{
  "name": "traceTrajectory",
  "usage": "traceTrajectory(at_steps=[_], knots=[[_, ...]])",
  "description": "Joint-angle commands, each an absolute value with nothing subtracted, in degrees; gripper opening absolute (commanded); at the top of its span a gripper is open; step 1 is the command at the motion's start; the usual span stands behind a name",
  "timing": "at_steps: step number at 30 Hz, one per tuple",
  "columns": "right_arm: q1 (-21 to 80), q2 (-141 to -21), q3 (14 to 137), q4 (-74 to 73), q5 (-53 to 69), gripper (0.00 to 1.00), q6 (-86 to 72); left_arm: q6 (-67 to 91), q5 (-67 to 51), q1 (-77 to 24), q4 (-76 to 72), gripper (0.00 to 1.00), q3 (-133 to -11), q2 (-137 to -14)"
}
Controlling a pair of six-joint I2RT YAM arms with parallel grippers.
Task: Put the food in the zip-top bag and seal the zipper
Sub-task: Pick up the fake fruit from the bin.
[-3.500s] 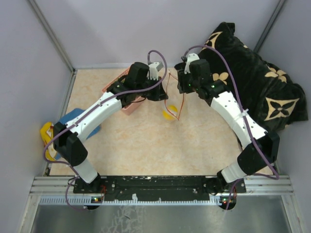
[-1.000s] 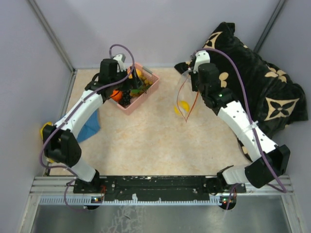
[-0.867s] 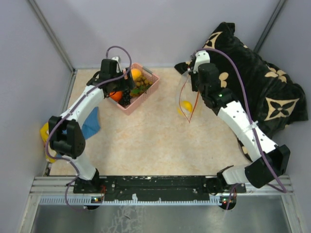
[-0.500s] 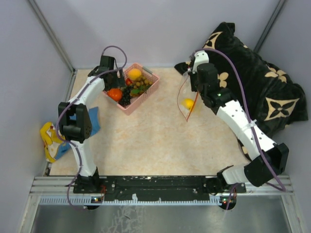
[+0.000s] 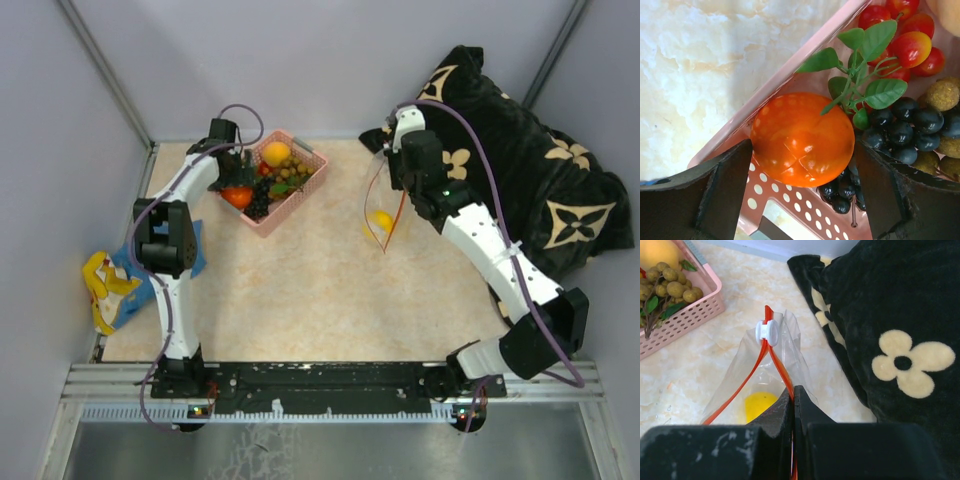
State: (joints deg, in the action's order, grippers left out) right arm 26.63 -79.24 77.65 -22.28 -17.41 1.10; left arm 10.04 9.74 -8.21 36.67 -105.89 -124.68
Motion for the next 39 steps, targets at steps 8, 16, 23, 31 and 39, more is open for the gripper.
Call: traceTrajectory(at_steps=[8, 16, 23, 31, 39], knots=[[27.1, -80.0, 80.2, -19.6, -17.0, 0.00, 1.5, 9.0, 6.4, -7.7, 41.4, 0.92, -107.7, -129.4], [27.1, -80.0, 80.0, -19.4, -16.5, 0.00, 1.2, 9.1, 4.6, -7.7, 42.0, 0.94, -107.8, -130.7], [27.1, -79.7, 79.7, -19.2, -16.3, 0.00, 1.0, 9.3, 2.8, -7.7, 42.6, 0.95, -108.0, -132.5], [27.1, -78.9, 78.9, -18.9, -16.3, 0.00, 0.5, 9.7, 0.7, -7.7, 42.4, 0.88, -108.1, -132.5], [27.1, -77.9, 78.9, -19.0, -16.8, 0.00, 0.5, 11.0, -0.5, -7.8, 41.1, 0.67, -106.5, -126.2]])
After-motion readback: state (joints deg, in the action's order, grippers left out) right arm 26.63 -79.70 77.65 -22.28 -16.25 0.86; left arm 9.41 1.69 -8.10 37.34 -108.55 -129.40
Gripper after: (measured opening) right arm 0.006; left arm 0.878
